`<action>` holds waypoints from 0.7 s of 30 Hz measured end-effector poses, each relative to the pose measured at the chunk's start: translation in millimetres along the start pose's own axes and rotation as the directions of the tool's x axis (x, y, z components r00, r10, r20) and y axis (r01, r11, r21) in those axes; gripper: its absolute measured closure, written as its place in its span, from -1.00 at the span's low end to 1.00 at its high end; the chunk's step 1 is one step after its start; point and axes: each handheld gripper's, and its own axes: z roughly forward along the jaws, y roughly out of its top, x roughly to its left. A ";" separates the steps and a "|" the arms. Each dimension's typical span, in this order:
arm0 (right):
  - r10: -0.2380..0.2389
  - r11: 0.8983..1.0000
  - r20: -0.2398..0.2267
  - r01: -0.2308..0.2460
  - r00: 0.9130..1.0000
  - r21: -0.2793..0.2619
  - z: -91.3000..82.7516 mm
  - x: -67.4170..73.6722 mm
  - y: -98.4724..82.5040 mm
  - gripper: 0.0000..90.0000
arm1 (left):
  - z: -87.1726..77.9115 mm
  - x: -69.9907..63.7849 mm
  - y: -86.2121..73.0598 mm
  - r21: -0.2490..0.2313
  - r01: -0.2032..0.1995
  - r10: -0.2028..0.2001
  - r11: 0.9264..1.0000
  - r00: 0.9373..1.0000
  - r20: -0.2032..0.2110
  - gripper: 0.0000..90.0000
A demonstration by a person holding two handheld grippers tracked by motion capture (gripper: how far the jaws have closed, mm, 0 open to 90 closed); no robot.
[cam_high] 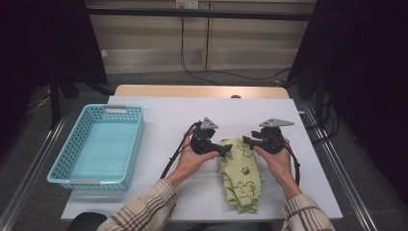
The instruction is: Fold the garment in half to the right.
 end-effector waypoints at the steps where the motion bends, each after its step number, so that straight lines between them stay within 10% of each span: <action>1: -0.003 1.000 0.003 0.003 1.000 0.001 3.8 -2.2 0.2 0.28 | 1.3 -2.2 -0.8 0.005 -0.002 0.002 1.000 1.000 0.000 -0.82; 9: 0.053 0.998 0.014 -0.053 0.999 0.019 11.6 -9.6 -6.8 1.00 | 4.9 -2.3 -6.9 0.033 -0.014 0.015 0.999 1.000 -0.011 -0.82; 21: 0.053 0.999 -0.009 -0.053 0.999 0.011 10.1 -10.3 -12.7 0.78 | 2.9 0.3 -13.2 0.026 0.017 -0.018 1.000 1.000 0.001 -0.81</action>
